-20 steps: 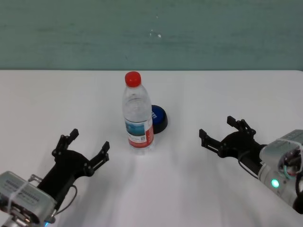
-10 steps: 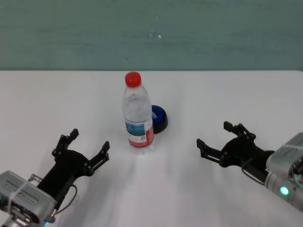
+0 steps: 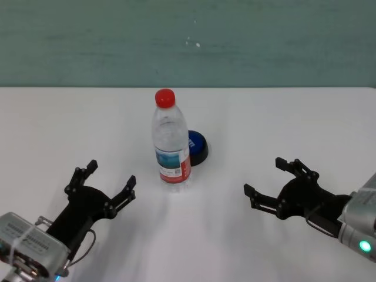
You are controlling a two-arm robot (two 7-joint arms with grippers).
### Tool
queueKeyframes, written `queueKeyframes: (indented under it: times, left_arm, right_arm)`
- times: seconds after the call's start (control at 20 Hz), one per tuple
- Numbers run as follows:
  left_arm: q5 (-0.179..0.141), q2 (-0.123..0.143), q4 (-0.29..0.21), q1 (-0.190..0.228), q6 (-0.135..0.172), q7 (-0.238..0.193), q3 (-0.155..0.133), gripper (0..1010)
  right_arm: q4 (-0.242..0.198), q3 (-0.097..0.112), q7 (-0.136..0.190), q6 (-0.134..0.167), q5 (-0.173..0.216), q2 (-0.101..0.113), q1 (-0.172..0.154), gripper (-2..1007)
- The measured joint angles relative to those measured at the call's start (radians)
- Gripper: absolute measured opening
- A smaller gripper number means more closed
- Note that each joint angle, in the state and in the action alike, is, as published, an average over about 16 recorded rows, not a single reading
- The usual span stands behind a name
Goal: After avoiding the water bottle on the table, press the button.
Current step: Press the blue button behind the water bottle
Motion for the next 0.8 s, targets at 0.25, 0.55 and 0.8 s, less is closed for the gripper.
queueKeyframes:
  times: [0.25,0.55,0.8]
  left_arm:
    - [0.0,0.0,0.0,0.0,0.0,0.0,0.0,1000]
    - [0.0,0.0,0.0,0.0,0.0,0.0,0.0,1000]
    - [0.0,0.0,0.0,0.0,0.0,0.0,0.0,1000]
  right_arm:
    - [0.014,0.003,0.007,-0.03,0.027,0.01,0.002,1004]
    - [0.042,0.0,0.007,-0.071,0.054,0.006,0.016,1004]
    - [0.059,-0.01,0.006,-0.093,0.067,0.003,0.029,1004]
